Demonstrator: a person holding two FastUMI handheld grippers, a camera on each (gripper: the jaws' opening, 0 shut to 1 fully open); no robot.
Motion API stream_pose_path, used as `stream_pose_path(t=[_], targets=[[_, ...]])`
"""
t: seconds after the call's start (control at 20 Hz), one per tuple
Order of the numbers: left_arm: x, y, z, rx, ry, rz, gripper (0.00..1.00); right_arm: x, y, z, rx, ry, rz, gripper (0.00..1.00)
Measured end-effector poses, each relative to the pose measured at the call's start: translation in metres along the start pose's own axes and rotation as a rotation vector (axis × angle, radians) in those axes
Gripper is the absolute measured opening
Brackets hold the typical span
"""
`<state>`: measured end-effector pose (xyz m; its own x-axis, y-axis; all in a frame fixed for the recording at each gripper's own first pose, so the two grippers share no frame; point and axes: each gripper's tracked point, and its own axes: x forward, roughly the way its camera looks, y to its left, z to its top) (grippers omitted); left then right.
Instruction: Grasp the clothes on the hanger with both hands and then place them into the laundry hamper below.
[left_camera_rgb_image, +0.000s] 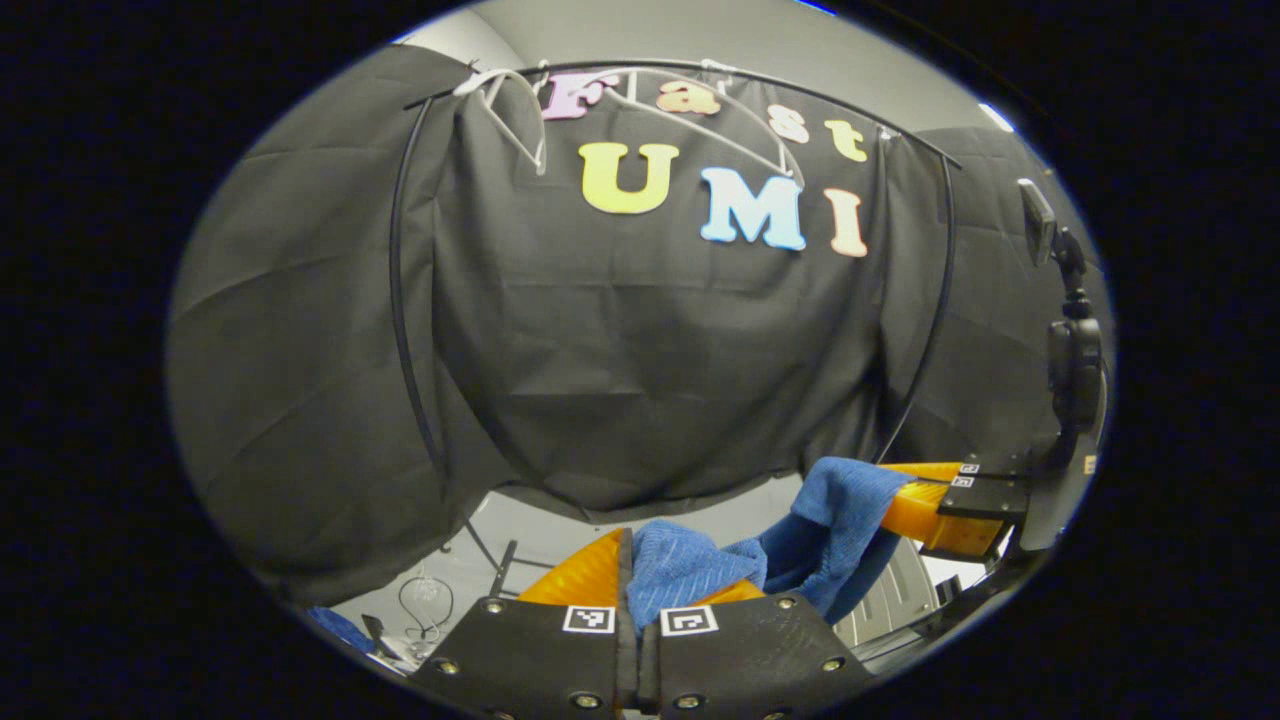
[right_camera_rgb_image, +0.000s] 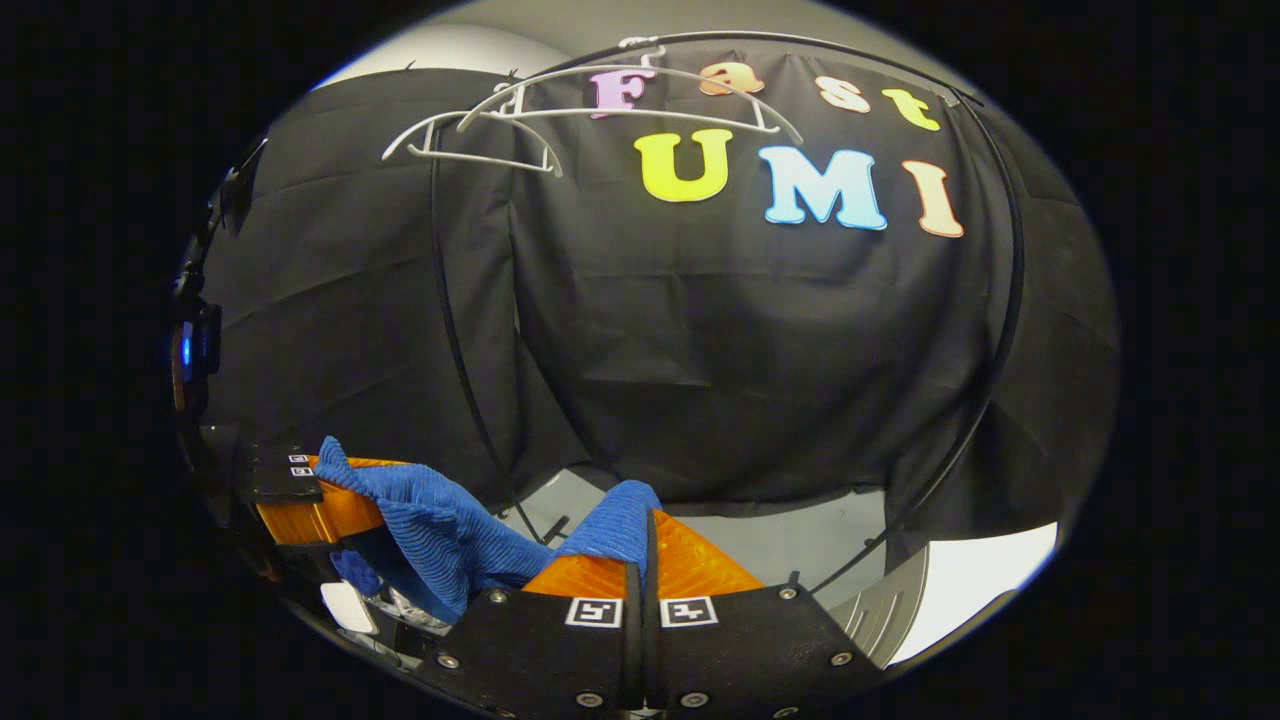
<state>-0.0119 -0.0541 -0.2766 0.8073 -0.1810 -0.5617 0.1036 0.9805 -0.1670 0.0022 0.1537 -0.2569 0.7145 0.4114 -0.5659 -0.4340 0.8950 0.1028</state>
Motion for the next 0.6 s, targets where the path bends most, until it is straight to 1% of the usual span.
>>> stream_pose_path(t=[0.3,0.4,0.6], targets=[[0.016,0.006,-0.071,0.010,0.139,0.034,0.00,0.011,0.001,-0.062,-0.009,0.132,-0.011,0.00],[0.018,0.007,-0.093,0.009,0.176,0.032,0.02,0.013,-0.001,-0.082,-0.004,0.181,-0.018,0.00],[0.021,0.008,-0.125,0.013,0.249,0.040,0.02,0.015,-0.006,-0.116,0.017,0.281,-0.044,0.00]])
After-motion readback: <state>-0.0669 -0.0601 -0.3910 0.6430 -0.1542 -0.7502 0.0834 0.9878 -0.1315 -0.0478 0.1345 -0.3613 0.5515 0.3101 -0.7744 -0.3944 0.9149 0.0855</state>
